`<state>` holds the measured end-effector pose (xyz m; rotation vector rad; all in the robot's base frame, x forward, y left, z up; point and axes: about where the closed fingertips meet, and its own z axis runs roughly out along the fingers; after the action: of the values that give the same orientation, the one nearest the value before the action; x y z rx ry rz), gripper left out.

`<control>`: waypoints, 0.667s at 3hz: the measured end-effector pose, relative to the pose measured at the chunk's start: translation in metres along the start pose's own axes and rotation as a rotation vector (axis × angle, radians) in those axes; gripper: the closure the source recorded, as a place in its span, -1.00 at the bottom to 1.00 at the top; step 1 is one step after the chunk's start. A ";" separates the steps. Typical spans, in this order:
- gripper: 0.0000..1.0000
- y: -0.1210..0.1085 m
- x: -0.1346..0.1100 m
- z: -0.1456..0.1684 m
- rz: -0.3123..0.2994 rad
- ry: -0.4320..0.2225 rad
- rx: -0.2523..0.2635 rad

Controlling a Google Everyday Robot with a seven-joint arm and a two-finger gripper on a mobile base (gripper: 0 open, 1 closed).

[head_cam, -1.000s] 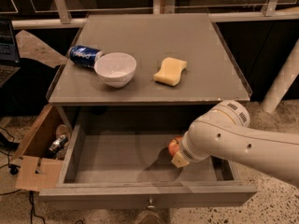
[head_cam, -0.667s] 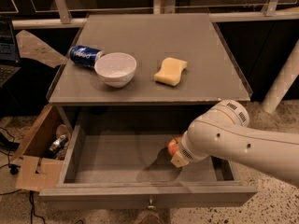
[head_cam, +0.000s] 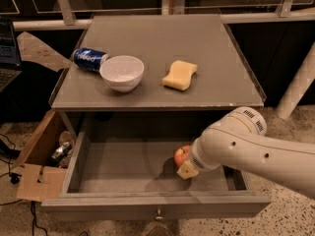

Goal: Place apple into top drawer

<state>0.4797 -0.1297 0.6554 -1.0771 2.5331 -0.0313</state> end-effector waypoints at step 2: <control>-1.00 0.001 0.000 -0.015 -0.016 -0.082 -0.019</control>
Offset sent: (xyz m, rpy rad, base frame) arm -0.0146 -0.0043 0.0235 0.1197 -0.0761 0.1198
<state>0.4740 -0.1310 0.6691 -1.0839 2.4569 0.0321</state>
